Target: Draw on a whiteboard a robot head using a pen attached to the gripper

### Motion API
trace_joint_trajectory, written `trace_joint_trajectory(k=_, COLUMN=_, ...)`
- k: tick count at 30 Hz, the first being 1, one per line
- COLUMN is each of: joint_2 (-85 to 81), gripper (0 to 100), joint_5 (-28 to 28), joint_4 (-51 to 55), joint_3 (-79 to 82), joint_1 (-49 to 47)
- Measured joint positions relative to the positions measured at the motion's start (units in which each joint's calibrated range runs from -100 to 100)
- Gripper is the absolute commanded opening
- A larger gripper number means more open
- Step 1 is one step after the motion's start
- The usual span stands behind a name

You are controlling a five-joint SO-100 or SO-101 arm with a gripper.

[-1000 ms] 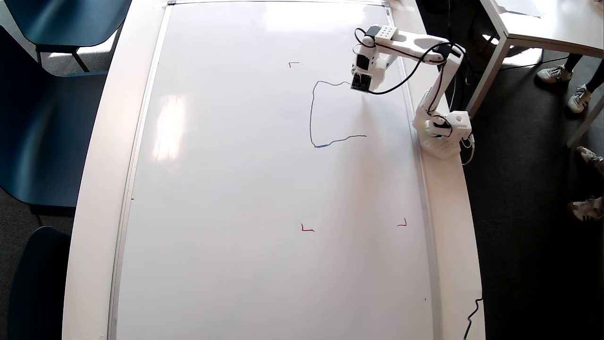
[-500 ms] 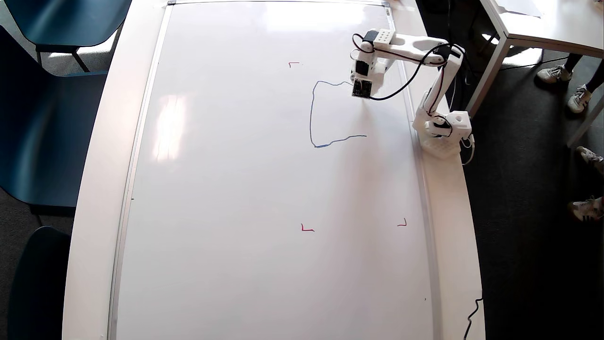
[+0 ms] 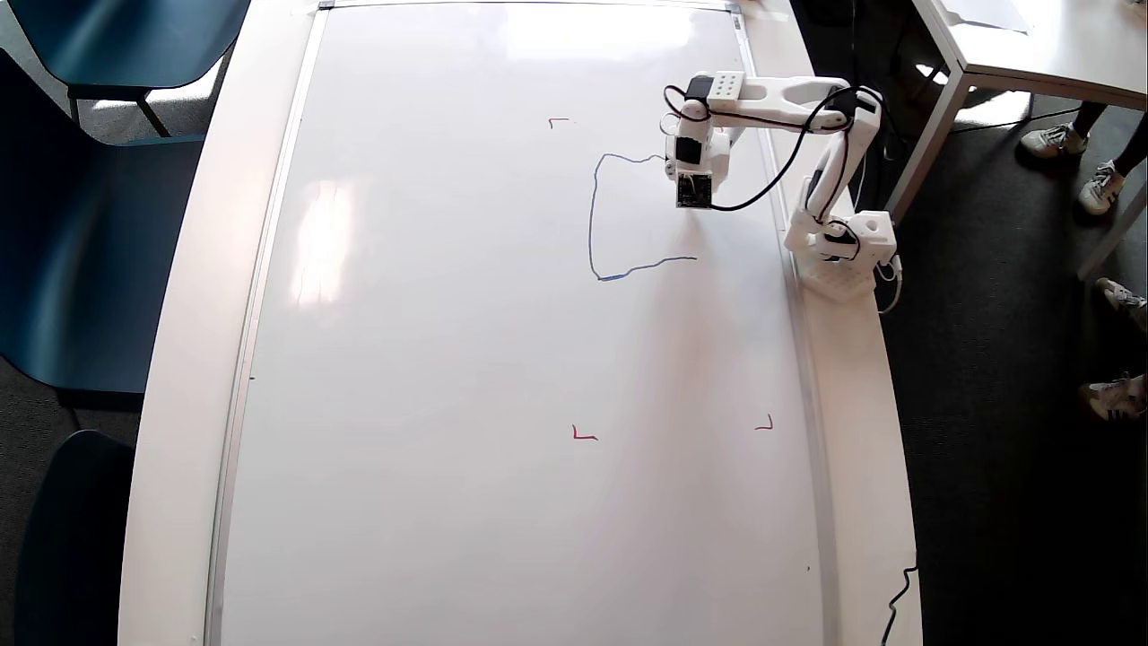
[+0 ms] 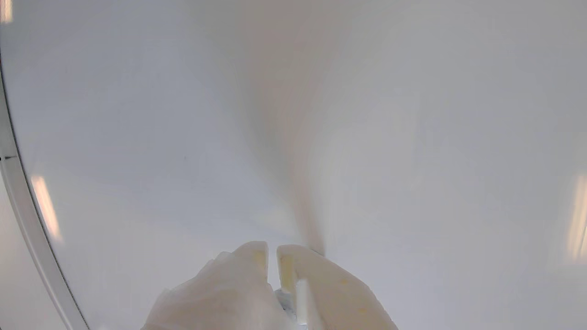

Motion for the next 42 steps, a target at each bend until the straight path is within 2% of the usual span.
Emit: trace_joint_trajectory(k=42, joint_2=-1.9, gripper=1, joint_5=-2.4, joint_4=-2.4, joint_3=4.4, joint_1=-20.6)
